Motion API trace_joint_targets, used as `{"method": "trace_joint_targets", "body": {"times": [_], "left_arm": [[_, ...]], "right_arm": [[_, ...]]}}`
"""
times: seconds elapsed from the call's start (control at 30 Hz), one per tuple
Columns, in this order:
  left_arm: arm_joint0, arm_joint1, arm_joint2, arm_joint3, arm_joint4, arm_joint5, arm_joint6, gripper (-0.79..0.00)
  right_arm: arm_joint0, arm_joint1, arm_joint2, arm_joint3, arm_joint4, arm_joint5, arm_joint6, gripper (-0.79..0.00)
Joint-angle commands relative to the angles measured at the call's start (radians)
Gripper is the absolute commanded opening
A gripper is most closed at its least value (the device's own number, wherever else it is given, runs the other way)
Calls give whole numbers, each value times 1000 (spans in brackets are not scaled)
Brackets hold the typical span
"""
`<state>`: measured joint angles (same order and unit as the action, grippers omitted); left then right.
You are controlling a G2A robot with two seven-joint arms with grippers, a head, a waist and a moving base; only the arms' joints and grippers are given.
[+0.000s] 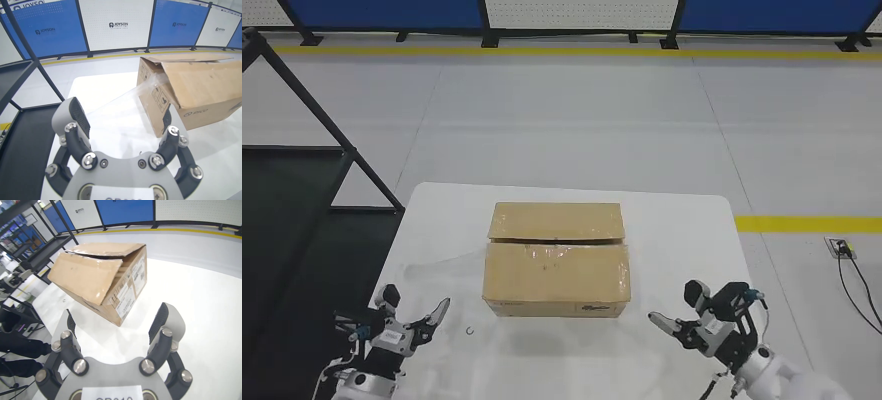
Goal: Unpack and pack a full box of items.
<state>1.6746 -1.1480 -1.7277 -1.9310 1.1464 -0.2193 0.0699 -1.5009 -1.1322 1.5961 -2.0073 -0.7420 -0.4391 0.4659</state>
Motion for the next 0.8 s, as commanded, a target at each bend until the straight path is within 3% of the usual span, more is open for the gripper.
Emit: {"method": "trace_joint_targets", "body": {"times": [0.0,0.3,0.77], "left_arm": [[-22,1,-11,-1,-49,-24,-31,0],[-65,7,-50,-30,-178,-80,-198,0],[-88,6,-27,-30,-219,-68,-242,0]], "right_arm": [[62,2,-16,38,113,-20,62,0],[274,-3,-106,190,391,70,182,0],[307,-7,-141,233,440,75,171,0]]}}
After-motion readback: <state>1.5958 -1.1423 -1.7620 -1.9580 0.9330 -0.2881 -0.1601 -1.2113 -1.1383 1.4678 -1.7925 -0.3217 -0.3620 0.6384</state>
